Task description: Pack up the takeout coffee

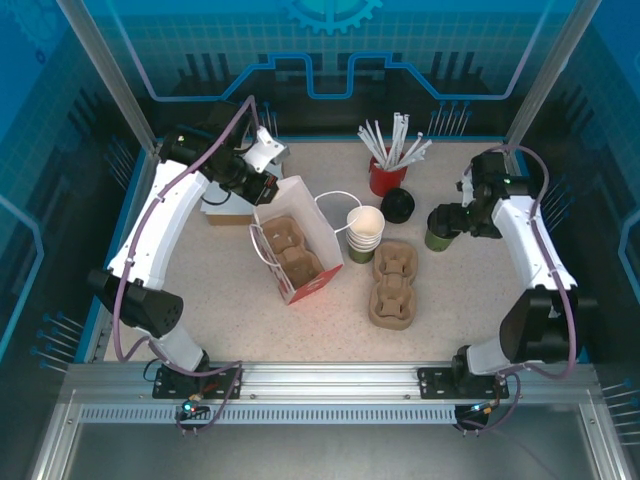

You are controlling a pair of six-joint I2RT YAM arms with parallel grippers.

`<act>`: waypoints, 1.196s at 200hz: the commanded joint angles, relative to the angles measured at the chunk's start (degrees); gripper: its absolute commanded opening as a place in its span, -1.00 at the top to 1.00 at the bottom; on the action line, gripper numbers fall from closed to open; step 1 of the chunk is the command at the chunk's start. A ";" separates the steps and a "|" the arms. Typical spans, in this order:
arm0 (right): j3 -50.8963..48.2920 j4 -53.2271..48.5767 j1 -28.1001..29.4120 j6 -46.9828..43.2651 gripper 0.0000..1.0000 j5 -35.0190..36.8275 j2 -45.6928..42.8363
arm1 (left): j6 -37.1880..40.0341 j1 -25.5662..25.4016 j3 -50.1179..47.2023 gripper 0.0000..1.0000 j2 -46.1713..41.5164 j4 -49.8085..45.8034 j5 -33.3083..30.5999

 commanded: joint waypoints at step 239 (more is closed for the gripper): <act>12.23 -0.36 1.74 -2.33 -1.00 0.16 20.96 | -9.13 5.19 -9.76 -0.97 -12.03 11.27 -4.25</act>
